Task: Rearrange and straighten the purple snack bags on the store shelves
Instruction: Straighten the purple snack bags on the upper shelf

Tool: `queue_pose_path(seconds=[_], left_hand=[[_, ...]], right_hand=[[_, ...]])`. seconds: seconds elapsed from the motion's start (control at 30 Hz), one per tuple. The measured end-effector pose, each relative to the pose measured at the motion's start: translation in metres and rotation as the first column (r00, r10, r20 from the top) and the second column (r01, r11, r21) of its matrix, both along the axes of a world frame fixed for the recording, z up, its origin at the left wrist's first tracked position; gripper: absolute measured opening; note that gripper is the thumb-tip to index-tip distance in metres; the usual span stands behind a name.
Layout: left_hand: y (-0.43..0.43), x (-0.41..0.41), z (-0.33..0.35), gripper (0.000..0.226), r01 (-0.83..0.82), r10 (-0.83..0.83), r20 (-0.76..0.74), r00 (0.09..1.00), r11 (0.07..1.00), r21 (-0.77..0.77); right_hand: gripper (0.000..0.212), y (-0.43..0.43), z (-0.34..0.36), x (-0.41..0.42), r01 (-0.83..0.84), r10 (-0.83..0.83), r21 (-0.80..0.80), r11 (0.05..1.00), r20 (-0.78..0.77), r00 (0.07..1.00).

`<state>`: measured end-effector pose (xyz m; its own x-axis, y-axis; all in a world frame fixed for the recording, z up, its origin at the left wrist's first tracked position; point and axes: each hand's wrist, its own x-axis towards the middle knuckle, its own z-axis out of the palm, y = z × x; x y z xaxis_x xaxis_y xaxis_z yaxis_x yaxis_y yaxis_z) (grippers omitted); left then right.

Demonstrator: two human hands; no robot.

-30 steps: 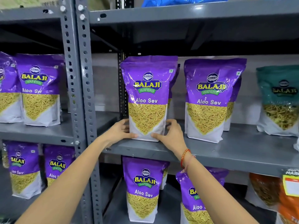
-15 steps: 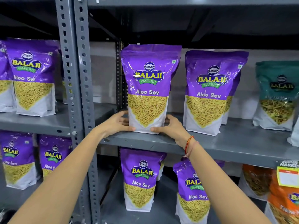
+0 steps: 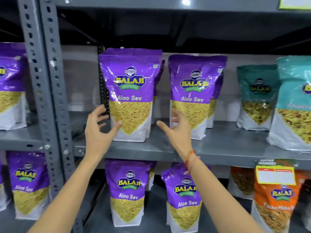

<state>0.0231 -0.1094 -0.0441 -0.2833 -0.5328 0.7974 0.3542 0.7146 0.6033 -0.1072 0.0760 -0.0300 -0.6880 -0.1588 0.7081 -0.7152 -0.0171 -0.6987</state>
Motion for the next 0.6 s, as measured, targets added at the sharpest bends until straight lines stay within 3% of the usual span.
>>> queue_pose_path(seconds=[0.03, 0.1, 0.2, 0.27, 0.33, 0.43, 0.5, 0.6], left_hand=[[0.019, -0.006, 0.000, 0.057, 0.004, -0.006, -0.040, 0.999, 0.998, -0.068], [0.058, -0.027, 0.005, 0.039, 0.135, -0.129, 0.040, 0.991, 0.972, -0.193], [0.104, -0.076, 0.014, 0.063, 0.319, -0.215, 0.337, 0.916, 0.901, -0.292], [0.115, -0.109, 0.018, 0.094, 0.355, -0.216, 0.484, 0.848, 0.909, -0.217], [0.113, -0.135, 0.018, 0.106, 0.352, -0.269, 0.581, 0.768, 0.935, -0.034], [0.104, -0.155, 0.013, 0.100, 0.311, -0.361, 0.675, 0.643, 0.929, 0.200], [0.098, -0.161, 0.009, 0.089, 0.336, -0.398, 0.658, 0.639, 0.914, 0.227], [0.091, -0.164, 0.003, 0.083, 0.350, -0.408, 0.615, 0.675, 0.910, 0.220]], right_hand=[[0.059, 0.013, 0.002, -0.006, 0.094, -0.099, -0.079, 0.992, -0.063, 0.993], [0.060, 0.037, 0.005, -0.022, 0.274, -0.294, -0.174, 0.946, -0.104, 0.950], [0.084, 0.064, 0.007, -0.049, 0.396, -0.401, -0.100, 0.913, -0.045, 0.915], [0.098, 0.076, 0.006, -0.067, 0.321, -0.323, 0.032, 0.946, 0.047, 0.945], [0.096, 0.081, 0.005, -0.079, 0.142, -0.156, 0.088, 0.986, 0.172, 0.973], [0.085, 0.080, -0.001, -0.087, -0.086, 0.054, 0.107, 0.991, 0.274, 0.960], [0.093, 0.078, -0.005, -0.092, -0.075, 0.020, 0.198, 0.977, 0.264, 0.964], [0.094, 0.081, -0.008, -0.096, -0.064, 0.008, 0.179, 0.982, 0.298, 0.955]])
